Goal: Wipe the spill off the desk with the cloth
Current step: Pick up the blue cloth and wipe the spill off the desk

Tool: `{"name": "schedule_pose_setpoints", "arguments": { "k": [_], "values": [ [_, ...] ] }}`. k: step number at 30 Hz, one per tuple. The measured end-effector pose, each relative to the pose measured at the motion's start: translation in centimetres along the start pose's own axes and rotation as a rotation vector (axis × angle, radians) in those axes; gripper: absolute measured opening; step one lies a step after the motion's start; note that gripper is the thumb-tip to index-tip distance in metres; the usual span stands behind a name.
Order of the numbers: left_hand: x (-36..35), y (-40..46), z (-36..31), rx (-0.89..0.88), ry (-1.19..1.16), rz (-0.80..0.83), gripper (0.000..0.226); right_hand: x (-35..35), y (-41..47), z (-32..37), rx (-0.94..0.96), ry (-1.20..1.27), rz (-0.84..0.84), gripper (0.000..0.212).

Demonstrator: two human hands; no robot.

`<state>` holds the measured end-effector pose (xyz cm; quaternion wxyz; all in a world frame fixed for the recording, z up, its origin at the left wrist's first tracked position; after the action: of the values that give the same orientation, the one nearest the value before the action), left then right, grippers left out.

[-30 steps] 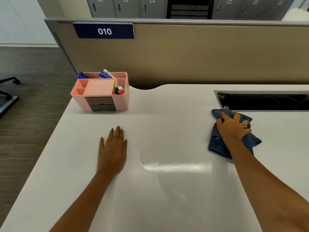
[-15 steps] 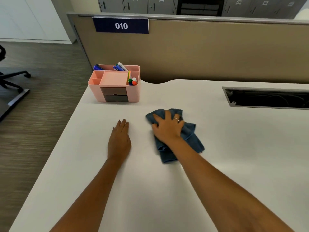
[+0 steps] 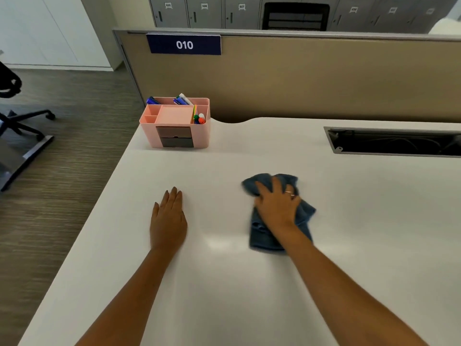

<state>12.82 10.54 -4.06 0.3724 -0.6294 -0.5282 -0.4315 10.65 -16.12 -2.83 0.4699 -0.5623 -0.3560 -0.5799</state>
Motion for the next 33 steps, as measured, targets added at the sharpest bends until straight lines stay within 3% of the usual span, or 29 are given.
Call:
{"name": "schedule_pose_setpoints", "arguments": {
  "k": [6, 10, 13, 17, 27, 33],
  "values": [
    [0.0, -0.9, -0.1, 0.002, 0.002, 0.004, 0.052, 2.2, -1.1, -17.9, -0.351, 0.084, -0.073, 0.049],
    [-0.1, -1.0, -0.2, 0.019, 0.029, 0.01, 0.053, 1.5, -3.4, -22.7, -0.529, 0.164, -0.023, 0.066],
    [-0.1, -1.5, -0.1, 0.064, 0.041, 0.003, 0.054, 0.4, -4.2, -20.6, -0.54, 0.146, 0.022, 0.076],
    [-0.3, -2.7, -0.2, 0.058, 0.069, 0.024, 0.053, 0.3, -5.2, -14.3, -0.431, 0.098, -0.012, 0.07],
    [-0.4, -4.4, -0.4, 0.046, 0.061, 0.042, 0.052, -2.3, -11.1, 8.8, 0.165, 0.072, 0.026, 0.063],
    [-0.4, -4.4, -0.3, 0.059, 0.033, 0.03, 0.051, -1.6, -11.0, 6.8, 0.204, -0.05, -0.094, 0.046]
  ]
}}
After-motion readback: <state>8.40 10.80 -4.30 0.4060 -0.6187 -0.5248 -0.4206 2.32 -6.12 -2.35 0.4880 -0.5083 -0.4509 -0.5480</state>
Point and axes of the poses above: each hand's wrist, its own y-axis towards the middle knuckle, its own x-axis out of the back of the hand, z = x × y, the point moved 5 cm from there along y, towards the middle knuckle, and after that the axes turned 9 degrees about z, right-handed, at the moved point
